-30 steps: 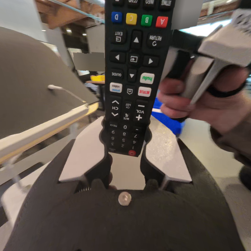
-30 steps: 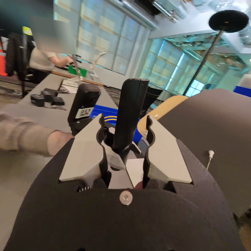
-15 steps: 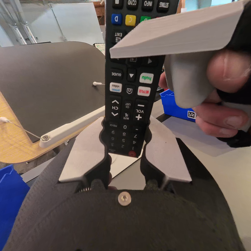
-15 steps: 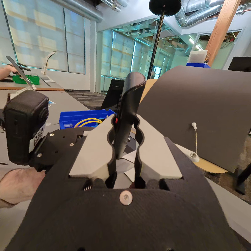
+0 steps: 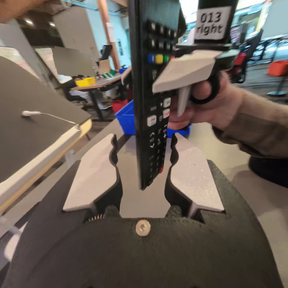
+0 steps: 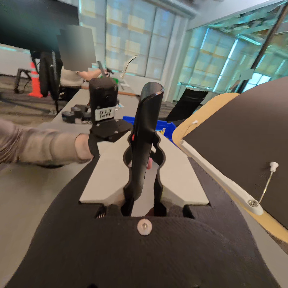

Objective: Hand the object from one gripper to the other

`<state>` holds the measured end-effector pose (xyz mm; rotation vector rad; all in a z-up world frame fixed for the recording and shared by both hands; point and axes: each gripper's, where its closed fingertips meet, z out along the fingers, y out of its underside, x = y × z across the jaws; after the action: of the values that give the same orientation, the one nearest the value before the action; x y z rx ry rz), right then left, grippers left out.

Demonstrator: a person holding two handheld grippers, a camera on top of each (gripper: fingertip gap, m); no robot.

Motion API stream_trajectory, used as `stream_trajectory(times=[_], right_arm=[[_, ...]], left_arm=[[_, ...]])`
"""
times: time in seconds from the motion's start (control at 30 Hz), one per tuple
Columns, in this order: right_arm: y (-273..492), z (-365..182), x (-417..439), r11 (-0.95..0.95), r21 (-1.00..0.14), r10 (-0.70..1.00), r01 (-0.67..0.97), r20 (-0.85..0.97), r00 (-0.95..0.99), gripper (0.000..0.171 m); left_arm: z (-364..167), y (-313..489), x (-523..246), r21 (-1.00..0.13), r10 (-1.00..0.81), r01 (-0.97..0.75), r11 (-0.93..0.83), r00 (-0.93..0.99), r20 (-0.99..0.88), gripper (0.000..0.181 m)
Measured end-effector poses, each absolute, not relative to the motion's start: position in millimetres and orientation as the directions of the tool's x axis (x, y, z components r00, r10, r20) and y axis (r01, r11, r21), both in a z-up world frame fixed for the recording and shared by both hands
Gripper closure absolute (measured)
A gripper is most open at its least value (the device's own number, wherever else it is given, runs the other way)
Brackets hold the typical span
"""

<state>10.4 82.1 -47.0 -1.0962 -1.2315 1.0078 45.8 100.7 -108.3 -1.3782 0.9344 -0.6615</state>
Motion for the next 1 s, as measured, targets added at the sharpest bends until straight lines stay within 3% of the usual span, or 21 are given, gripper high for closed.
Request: stream_trajectory(times=[0.3,0.4,0.53,0.67,0.77,1.0], right_arm=[[47.0,-65.5,17.2,0.177,-0.984,0.967,0.035,0.167,-0.191,0.15],[48.9,-63.1,19.1,0.154,-0.988,0.969,0.005,0.15,-0.197,0.15],[69.4,-58.3,11.7,0.133,-0.991,0.989,-0.013,0.134,-0.065,0.143],[92.8,-57.8,0.8,0.13,-0.991,0.984,0.025,0.132,0.123,0.107],[106.2,-60.9,-11.2,0.108,-0.993,0.957,0.04,0.114,0.267,0.106],[118.7,-70.6,-22.4,0.087,-0.996,0.894,0.005,0.08,0.44,0.122]], left_arm=[[-108.8,59.4,65.1,-0.982,-0.946,-0.12,0.144,0.274,-0.172,0.155],[-107.7,61.6,66.6,-0.983,-0.94,-0.115,0.145,0.293,-0.173,0.155],[-101.8,88.2,54.1,-0.975,-0.851,-0.133,0.176,0.478,-0.219,0.156],[-97.3,125.6,22.2,-0.951,-0.601,-0.23,0.208,0.737,-0.31,0.156],[-97.8,137.8,4.4,-0.925,-0.431,-0.309,0.22,0.82,-0.376,0.156],[-99.8,137.1,5.0,-0.907,-0.338,-0.355,0.228,0.844,-0.416,0.157]])
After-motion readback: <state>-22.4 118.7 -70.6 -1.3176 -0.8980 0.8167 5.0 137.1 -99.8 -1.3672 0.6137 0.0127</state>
